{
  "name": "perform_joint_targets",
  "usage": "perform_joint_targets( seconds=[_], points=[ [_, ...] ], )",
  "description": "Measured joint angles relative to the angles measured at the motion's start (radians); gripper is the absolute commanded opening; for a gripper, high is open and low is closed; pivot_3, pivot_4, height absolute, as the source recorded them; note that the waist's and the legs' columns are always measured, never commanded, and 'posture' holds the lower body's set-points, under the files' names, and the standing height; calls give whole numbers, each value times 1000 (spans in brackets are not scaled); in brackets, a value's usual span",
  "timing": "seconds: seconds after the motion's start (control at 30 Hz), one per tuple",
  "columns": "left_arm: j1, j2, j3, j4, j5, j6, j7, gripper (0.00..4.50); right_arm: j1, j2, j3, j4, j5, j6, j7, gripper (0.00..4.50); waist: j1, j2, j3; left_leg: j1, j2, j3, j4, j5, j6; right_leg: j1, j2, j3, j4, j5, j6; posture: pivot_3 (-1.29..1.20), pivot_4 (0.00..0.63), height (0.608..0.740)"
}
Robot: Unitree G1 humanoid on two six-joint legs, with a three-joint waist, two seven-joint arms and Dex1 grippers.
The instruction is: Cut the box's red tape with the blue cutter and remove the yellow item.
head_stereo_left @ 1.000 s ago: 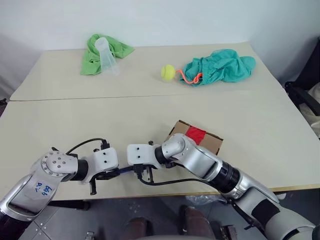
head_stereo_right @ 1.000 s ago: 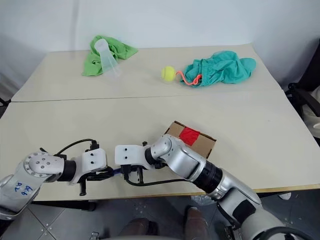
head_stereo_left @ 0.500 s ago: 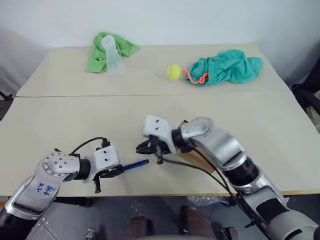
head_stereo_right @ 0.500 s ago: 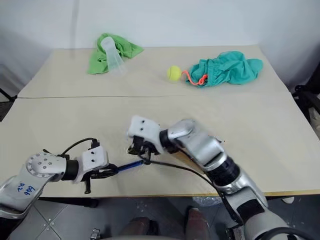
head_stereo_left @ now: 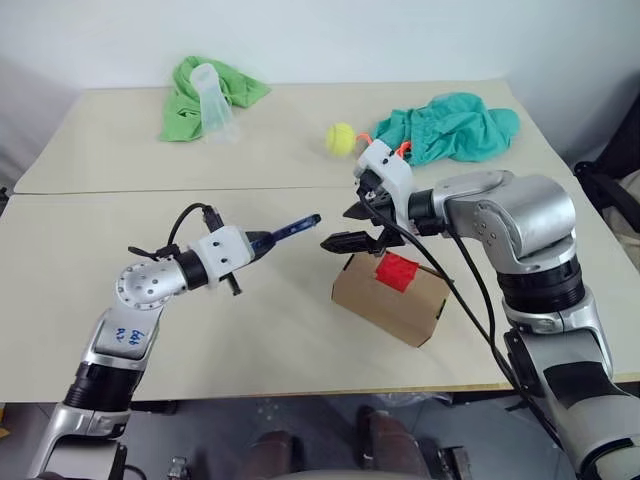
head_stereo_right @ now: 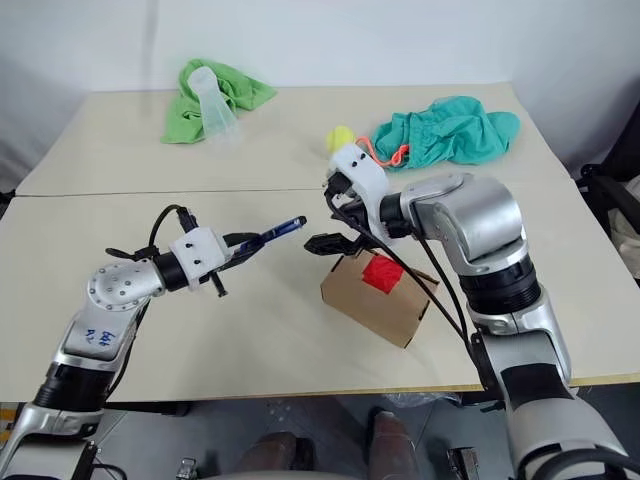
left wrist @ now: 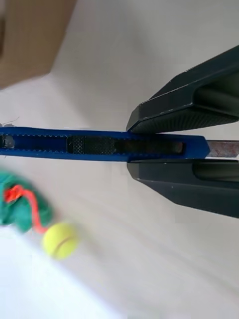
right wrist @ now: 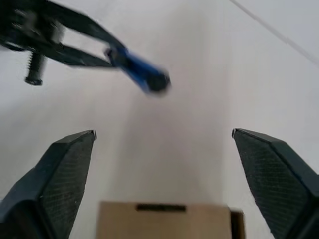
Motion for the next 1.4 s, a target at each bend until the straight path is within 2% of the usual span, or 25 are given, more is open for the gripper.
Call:
perform_joint_targets(
  seconds=[0.07, 0.23, 0.73, 0.87, 1.13, 1.2, 1.4],
  points=[
    [-21, -22, -15, 27, 32, -62, 28, 410, -41, 34, -34, 38, 11, 37, -35, 4500, -4, 0, 0, -1, 0, 0, 0, 0, 1, 0, -3, -8, -1, 0, 0, 0, 150, 740],
    [-41, -55, -48, 61, 69, -154, 45, 410, -87, 67, -105, 98, 40, 63, -88, 4500, -4, -1, 0, -1, 0, -1, 1, 0, 1, 1, -3, -12, -1, 0, 0, 0, 150, 740],
    [-47, -81, -52, 83, 68, -162, 54, 410, -82, 79, -74, 148, 80, 12, -104, 4500, -6, -1, 0, -1, 1, 0, 1, 0, 1, 1, -3, -12, -1, 0, 1, 0, 150, 740],
    [-47, -84, -52, 82, 67, -155, 55, 410, -81, 82, -72, 179, 89, -11, -98, 3599, -6, -1, 0, -1, 1, 0, 1, 0, 1, 1, -3, -12, -1, 0, 1, 0, 150, 740],
    [-47, -86, -52, 81, 66, -137, 60, 410, -79, 76, -45, 211, 96, -37, -69, 767, -6, -1, 0, -1, 1, 0, 1, 0, 1, 1, -3, -12, -1, 0, 1, 0, 150, 740],
    [-47, -86, -52, 82, 67, -125, 60, 410, -79, 75, -40, 209, 116, -42, -48, 174, -6, -1, 0, -1, 1, 0, 1, 0, 1, 1, -3, -12, -1, 0, 1, 0, 150, 740],
    [-51, -111, -52, 79, 61, -94, 60, 410, -79, 60, -34, 210, 122, -54, -37, 148, -5, -1, 0, -1, 1, -1, 2, 0, 1, 2, -3, -12, -1, 0, 1, 0, 150, 740]
  ],
)
